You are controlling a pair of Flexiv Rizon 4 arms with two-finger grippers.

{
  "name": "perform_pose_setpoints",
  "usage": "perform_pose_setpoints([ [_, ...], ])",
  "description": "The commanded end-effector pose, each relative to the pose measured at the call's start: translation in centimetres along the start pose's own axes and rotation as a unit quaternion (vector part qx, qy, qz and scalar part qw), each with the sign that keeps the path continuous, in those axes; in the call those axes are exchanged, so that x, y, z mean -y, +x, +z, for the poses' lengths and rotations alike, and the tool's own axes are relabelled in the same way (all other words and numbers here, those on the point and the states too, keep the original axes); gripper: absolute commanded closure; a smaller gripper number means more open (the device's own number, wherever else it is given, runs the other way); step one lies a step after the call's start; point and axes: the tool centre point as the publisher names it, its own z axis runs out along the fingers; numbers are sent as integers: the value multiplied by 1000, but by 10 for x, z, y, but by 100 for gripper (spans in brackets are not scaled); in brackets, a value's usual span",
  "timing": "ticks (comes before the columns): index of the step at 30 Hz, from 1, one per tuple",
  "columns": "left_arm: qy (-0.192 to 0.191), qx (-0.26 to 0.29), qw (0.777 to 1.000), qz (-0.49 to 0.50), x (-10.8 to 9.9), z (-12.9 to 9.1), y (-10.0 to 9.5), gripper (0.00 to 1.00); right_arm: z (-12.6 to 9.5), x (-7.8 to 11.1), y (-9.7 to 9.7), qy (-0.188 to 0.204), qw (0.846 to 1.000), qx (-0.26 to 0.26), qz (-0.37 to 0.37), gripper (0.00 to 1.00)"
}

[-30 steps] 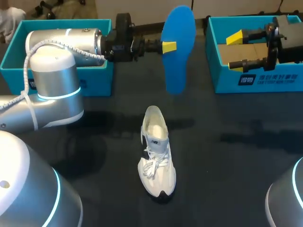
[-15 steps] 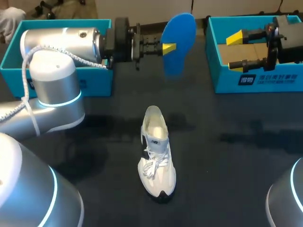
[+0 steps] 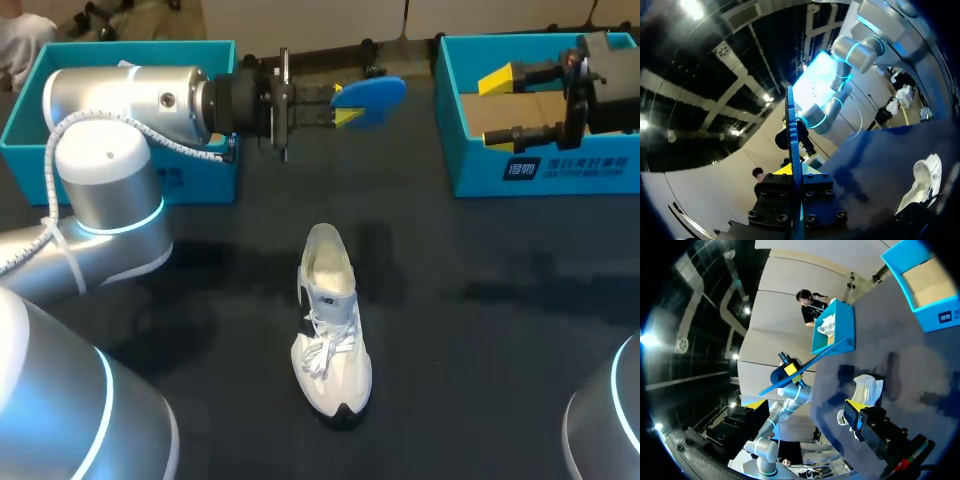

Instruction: Take the shoe out of the shoebox, open the shoe tongue, remove and reinsert the insole, then place the shoe into the shoebox

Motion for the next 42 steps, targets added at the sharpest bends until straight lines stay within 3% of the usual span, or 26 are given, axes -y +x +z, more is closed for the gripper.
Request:
perform_pose_setpoints([
  [1,6,-35,951,307,-1,-3,1,100,2,0,0,-1,1000,0,0,0],
  [4,-3,-34,930,365,-1,-3,3,100,2,0,0,-1,1000,0,0,0],
  [5,-9,-32,908,417,-2,-3,4,100,2,0,0,-1,1000,0,0,0],
  [8,-23,-17,884,467,-4,-3,5,100,2,0,0,-1,1000,0,0,0],
  [23,-23,-17,884,467,-4,-3,5,100,2,0,0,-1,1000,0,0,0],
  [30,-43,0,902,430,-9,-2,8,100,2,0,0,-1,1000,2,0,0],
  [35,-63,3,905,420,-10,2,8,100,12,0,5,1,1000,3,-4,0],
  [42,-62,-19,898,436,-10,13,11,100,33,1,7,18,1000,6,-2,0],
])
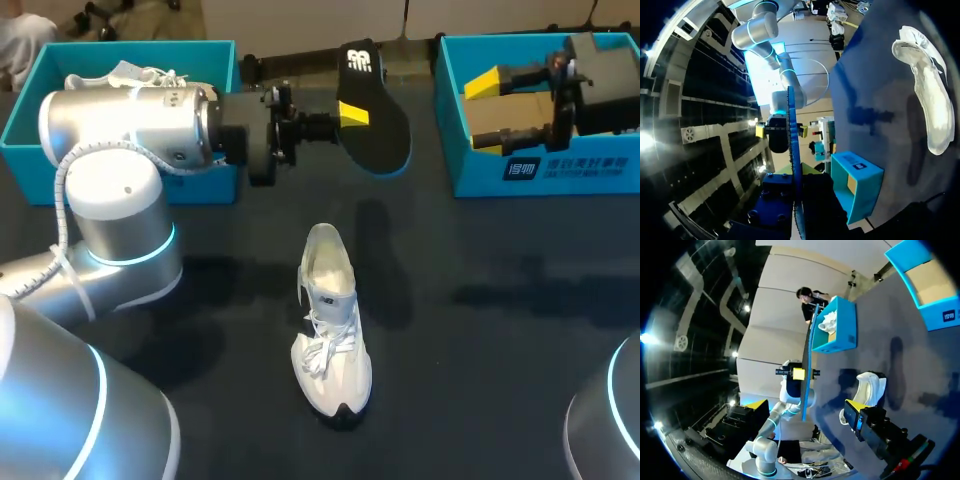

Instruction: Take the shoe out of the shoebox, open the shoe tongue, remove and reinsert the insole, then place the shoe into the shoebox

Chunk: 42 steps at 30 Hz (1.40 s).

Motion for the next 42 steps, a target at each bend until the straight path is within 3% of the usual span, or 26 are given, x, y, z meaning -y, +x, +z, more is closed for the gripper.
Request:
perform_pose_setpoints([
  [1,4,-8,1000,4,-1,8,-1,100,15,-6,0,11,1000,2,2,0],
  [6,7,-14,1000,17,-5,16,0,100,27,-2,1,22,1000,-4,6,3],
  [12,5,-12,999,37,-8,24,-5,100,38,-1,1,28,1000,-8,11,50],
  [37,1,6,998,57,0,41,-15,100,57,-13,6,36,999,-17,3,75],
  [42,-4,8,998,57,-2,42,-15,100,57,-11,6,37,999,-18,4,83],
])
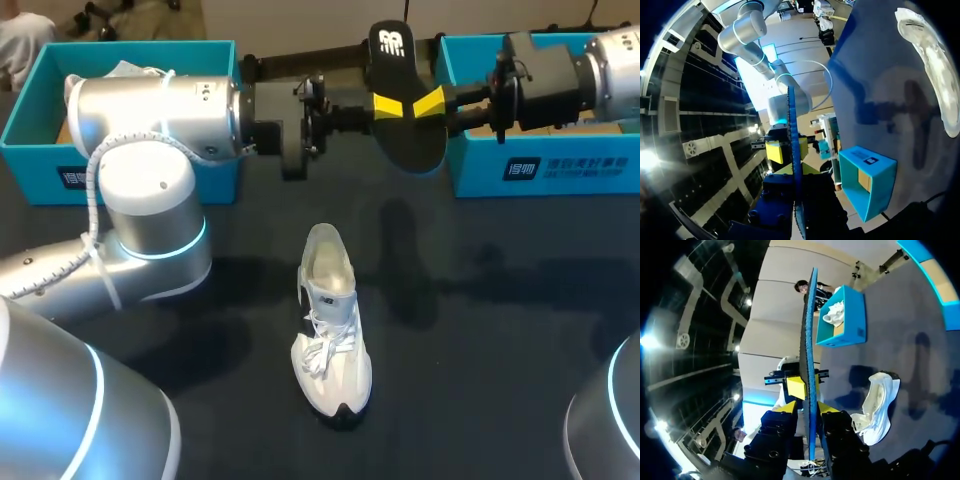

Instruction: Take the shoe out of the shoebox, open the shoe tongue, remove and reinsert the insole, then place the shoe into the shoebox

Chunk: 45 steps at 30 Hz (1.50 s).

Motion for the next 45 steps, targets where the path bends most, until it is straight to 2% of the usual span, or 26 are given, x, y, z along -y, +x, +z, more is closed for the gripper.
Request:
perform_pose_setpoints([
  [1,-7,3,1000,1,0,4,2,100,3,0,-1,1,1000,0,2,84],
  [4,-9,5,1000,1,-1,5,1,100,3,2,-2,1,1000,0,3,86],
  [9,-8,6,1000,2,0,6,1,100,4,3,-2,-1,1000,-3,4,100],
  [17,-6,1,1000,-1,2,5,4,100,4,3,-4,-3,1000,-4,2,100],
  [18,-6,-2,1000,1,2,5,4,73,4,3,-4,-3,1000,-4,1,100],
  [19,-6,-3,1000,2,2,4,4,0,4,3,-4,-3,1000,-4,1,100],
  [30,-7,-7,1000,4,-3,-11,-1,0,-2,-3,-7,-27,999,7,-27,100],
  [37,-4,-25,999,-40,-5,-44,3,0,-3,-9,-13,-62,994,20,-87,100],
  [45,-22,-32,992,-117,-4,-80,13,0,-2,-21,-12,-89,985,31,-142,100],
])
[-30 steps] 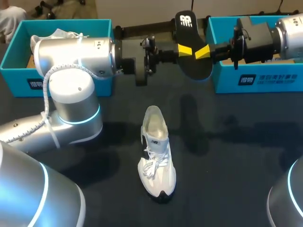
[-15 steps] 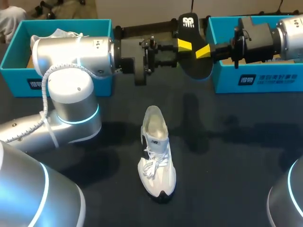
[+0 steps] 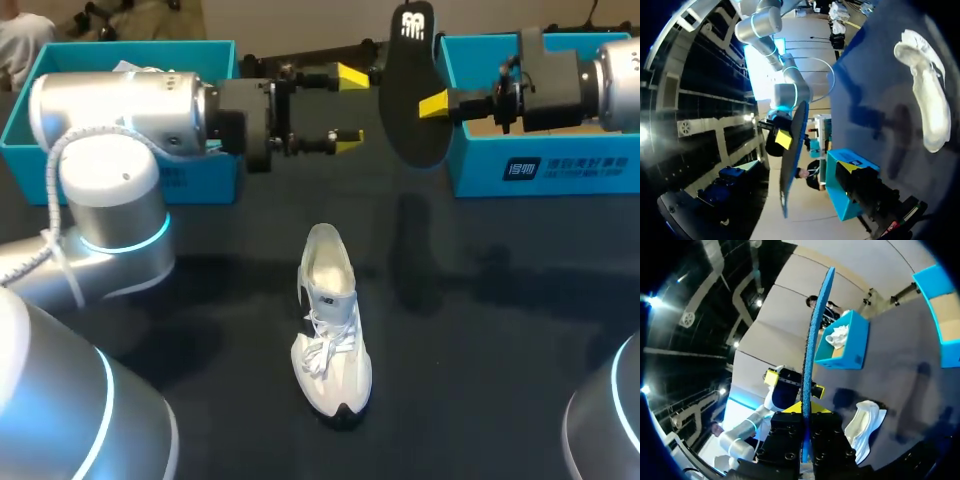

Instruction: Take the shoe out of the shoebox, open the shoe tongue, remove and reinsert the insole, then place the shoe into the shoebox

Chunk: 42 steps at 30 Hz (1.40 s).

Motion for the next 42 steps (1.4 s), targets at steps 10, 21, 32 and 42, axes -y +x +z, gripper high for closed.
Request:
perform_pose_setpoints([
  [10,-23,-27,996,-80,1,-53,18,0,11,-10,5,-26,997,-8,-75,100],
  [21,-23,-27,996,-80,1,-53,18,0,11,-10,5,-26,997,-8,-75,100],
  [32,-23,-27,996,-80,1,-53,18,0,11,-10,5,-26,997,-8,-75,100],
  [42,-32,-44,974,-220,9,-61,22,0,14,-15,1,-50,989,-12,-135,100],
])
